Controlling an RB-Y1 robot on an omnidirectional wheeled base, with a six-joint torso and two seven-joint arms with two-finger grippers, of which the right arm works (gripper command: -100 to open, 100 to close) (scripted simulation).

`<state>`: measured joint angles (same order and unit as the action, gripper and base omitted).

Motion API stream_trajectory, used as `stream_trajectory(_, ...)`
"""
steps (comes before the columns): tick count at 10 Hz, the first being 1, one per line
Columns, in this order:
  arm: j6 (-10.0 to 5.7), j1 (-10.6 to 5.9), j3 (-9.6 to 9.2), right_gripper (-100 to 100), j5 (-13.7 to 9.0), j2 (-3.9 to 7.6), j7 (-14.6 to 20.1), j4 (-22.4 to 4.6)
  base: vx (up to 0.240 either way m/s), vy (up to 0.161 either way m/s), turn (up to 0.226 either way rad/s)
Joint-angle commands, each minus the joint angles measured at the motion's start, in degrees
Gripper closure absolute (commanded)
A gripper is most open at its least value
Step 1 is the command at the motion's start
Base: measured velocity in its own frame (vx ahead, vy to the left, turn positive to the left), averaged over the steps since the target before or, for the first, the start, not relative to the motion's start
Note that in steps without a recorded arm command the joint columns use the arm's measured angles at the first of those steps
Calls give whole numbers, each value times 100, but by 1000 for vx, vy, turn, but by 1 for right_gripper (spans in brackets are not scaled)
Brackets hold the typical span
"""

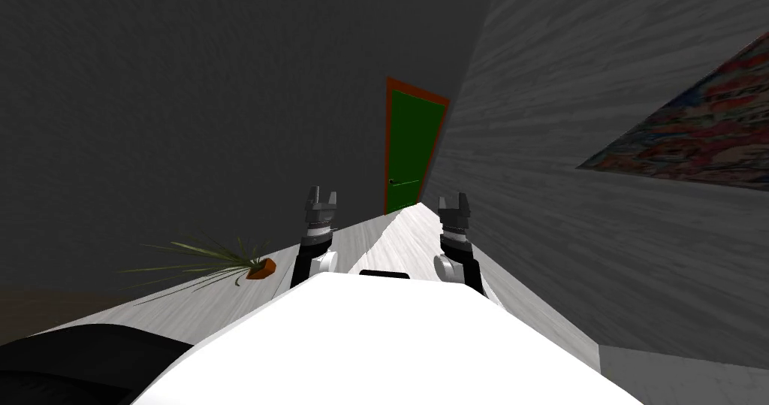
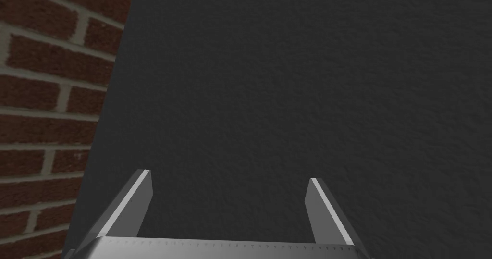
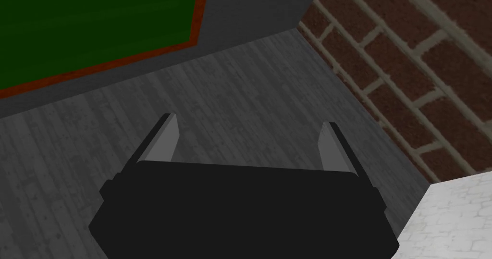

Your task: Pull the door open

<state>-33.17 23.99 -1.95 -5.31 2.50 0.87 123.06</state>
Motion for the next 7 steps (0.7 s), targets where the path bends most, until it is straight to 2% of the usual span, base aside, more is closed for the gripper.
stream_trajectory(1, -14, -97, 37, -100, -11, 35, 4, -203, 84, -21, 105)
stream_trajectory(7, -149, -404, 135, -100, -38, 150, 16, -1033, 89, -36, 100)
